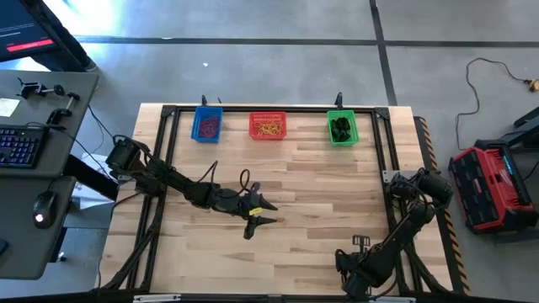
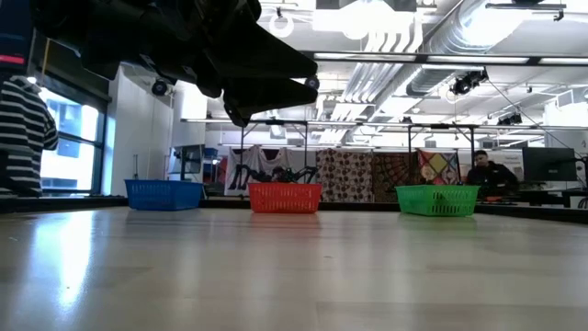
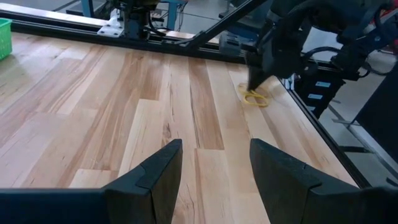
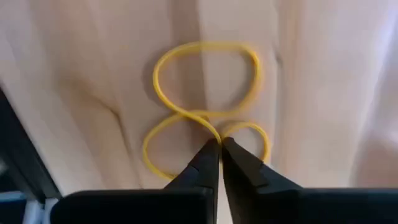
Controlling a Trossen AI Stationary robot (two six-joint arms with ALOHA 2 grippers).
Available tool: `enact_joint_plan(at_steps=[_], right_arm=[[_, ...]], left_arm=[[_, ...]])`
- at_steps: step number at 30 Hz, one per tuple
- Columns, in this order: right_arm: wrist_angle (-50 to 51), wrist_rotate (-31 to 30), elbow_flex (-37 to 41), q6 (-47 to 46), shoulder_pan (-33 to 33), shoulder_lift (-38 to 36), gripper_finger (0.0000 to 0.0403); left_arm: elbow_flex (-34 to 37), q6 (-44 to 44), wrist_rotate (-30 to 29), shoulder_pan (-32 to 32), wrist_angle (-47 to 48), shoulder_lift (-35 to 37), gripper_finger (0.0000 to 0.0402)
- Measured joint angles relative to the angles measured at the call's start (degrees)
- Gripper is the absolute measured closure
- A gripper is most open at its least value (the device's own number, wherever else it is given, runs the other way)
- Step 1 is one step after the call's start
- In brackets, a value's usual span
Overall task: Sort rubber bands into baskets
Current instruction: Put the yellow rubberband into the orange bin
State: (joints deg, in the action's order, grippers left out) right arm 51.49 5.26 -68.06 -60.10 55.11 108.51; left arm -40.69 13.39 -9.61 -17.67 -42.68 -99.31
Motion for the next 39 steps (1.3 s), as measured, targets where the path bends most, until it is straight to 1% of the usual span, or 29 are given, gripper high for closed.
enact_joint_plan(at_steps=[2, 4, 7, 10, 14, 19, 25, 31, 35, 39], right_arm=[[2.3, -0.1, -0.9, 0.5, -0.1, 0.0, 0.039], [4.1, -0.9, -2.3, 1.6, -0.3, 0.0, 0.0394], [7.9, -4.7, -4.8, 4.5, -0.6, -0.1, 0.04], [10.6, -8.6, -6.5, 7.0, -1.6, -0.6, 0.0401], [11.0, -14.2, -6.7, 11.1, -3.7, -3.2, 0.0402], [11.7, -22.2, -6.7, 17.4, -7.5, -8.0, 0.0402], [12.6, -31.4, -6.8, 25.5, -14.2, -13.2, 0.0403], [10.5, -39.4, -6.8, 35.3, -22.7, -16.8, 0.0403], [5.0, -42.3, -6.8, 44.3, -29.6, -17.9, 0.0403], [-3.3, -42.2, -6.8, 55.4, -37.1, -17.9, 0.0403]], left_arm=[[0.0, 0.0, 0.0, 0.0, 0.0, 0.0, 0.022], [0.0, -0.4, 0.0, 0.0, 0.0, 0.0, 0.022], [0.0, -1.5, -0.1, 0.0, 0.0, 0.0, 0.022], [0.1, -2.0, -2.1, 0.0, -0.1, 0.0, 0.0225], [1.5, -2.6, -4.0, 0.0, -0.8, 0.0, 0.0244], [2.9, -3.2, -4.8, 0.0, -1.5, 0.0, 0.0282], [6.3, -4.6, -4.5, 0.5, -8.8, 0.0, 0.0332], [9.5, -3.6, -3.3, 2.4, -9.8, 2.8, 0.037], [12.2, -4.5, -2.8, 3.1, -10.0, 7.7, 0.039], [15.6, -5.1, -2.9, 3.5, -9.6, 13.4, 0.04]])
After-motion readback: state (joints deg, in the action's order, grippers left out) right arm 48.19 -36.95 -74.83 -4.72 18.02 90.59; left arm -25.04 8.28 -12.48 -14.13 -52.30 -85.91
